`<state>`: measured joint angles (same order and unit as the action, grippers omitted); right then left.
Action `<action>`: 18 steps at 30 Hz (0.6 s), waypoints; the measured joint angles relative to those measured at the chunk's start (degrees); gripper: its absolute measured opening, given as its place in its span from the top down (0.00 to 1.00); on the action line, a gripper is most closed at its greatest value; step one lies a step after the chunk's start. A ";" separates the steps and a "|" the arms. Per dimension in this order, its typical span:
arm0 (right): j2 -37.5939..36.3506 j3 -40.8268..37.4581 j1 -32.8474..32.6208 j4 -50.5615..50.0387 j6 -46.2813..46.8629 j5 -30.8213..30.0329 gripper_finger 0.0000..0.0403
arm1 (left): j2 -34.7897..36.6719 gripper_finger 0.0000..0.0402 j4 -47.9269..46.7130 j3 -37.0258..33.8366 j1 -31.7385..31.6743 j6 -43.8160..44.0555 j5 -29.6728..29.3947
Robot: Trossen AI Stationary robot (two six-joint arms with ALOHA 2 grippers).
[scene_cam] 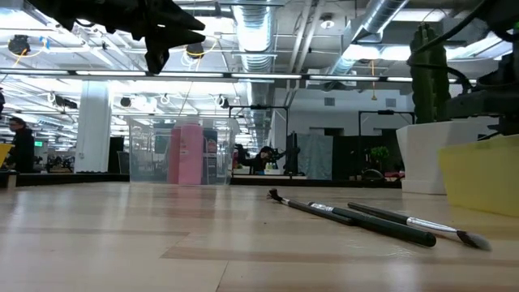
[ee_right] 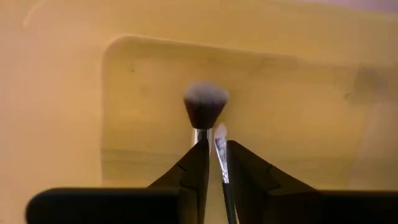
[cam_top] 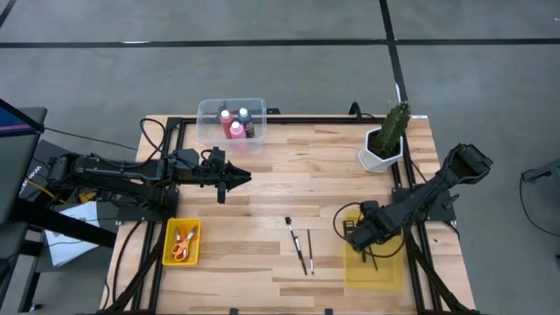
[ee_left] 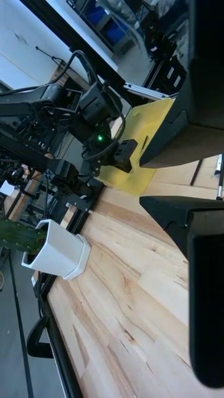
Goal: Pick & Place Paint Supplies
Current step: Put the brow brush into the yellow bin
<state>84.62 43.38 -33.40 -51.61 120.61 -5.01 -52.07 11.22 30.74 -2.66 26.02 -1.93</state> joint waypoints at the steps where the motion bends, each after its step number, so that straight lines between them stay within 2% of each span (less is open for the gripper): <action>1: -0.03 0.00 -0.35 -0.36 0.55 -0.34 0.87 | 0.00 0.81 0.00 0.00 0.00 0.00 0.00; 11: -6.52 0.07 -2.28 -4.22 4.99 -11.02 0.87 | 0.00 0.81 0.00 0.00 0.00 0.00 0.00; 18: -12.76 0.06 -2.26 -5.06 2.16 -20.86 0.86 | -0.02 0.81 0.02 0.00 0.00 0.00 -0.20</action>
<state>71.85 43.44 -35.66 -56.67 122.77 -25.88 -52.10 11.25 30.74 -2.66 26.02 -2.13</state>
